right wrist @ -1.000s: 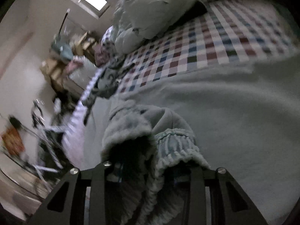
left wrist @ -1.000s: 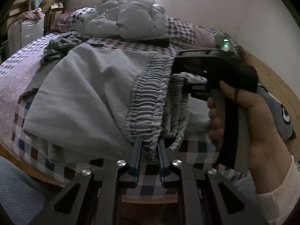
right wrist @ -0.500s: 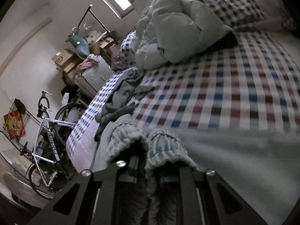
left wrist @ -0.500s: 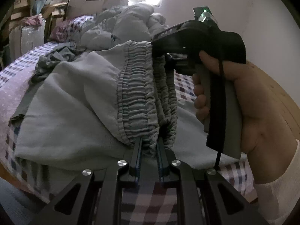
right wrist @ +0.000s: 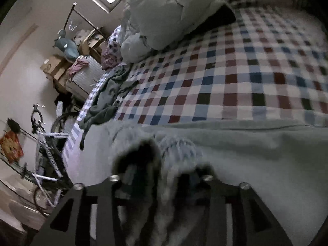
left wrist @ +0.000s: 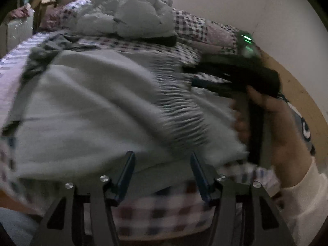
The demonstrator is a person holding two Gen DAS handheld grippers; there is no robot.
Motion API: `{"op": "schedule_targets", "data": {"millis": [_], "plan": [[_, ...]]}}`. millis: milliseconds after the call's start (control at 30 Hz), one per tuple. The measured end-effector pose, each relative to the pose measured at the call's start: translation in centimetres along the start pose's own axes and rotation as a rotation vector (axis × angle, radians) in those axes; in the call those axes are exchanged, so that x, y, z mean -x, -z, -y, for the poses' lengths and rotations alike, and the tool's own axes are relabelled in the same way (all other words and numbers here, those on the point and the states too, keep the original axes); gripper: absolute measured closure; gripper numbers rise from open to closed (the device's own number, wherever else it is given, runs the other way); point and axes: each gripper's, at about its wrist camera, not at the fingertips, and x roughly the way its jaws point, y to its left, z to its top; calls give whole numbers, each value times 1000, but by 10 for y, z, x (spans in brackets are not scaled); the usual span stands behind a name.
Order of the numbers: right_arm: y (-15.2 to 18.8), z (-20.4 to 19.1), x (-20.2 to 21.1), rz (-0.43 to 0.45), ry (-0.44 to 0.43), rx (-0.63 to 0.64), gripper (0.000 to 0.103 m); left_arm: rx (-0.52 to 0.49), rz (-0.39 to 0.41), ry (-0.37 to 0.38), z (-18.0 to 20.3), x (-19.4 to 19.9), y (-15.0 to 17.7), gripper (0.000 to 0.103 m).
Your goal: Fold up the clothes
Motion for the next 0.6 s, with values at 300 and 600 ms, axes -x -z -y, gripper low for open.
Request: {"op": "schedule_targets", "data": {"millis": [300, 600], "plan": [[67, -2, 95, 155, 32, -9, 32, 155, 38, -227, -120, 50, 35, 37], [97, -28, 89, 83, 2, 99, 35, 76, -24, -307, -125, 31, 43, 37]]}}
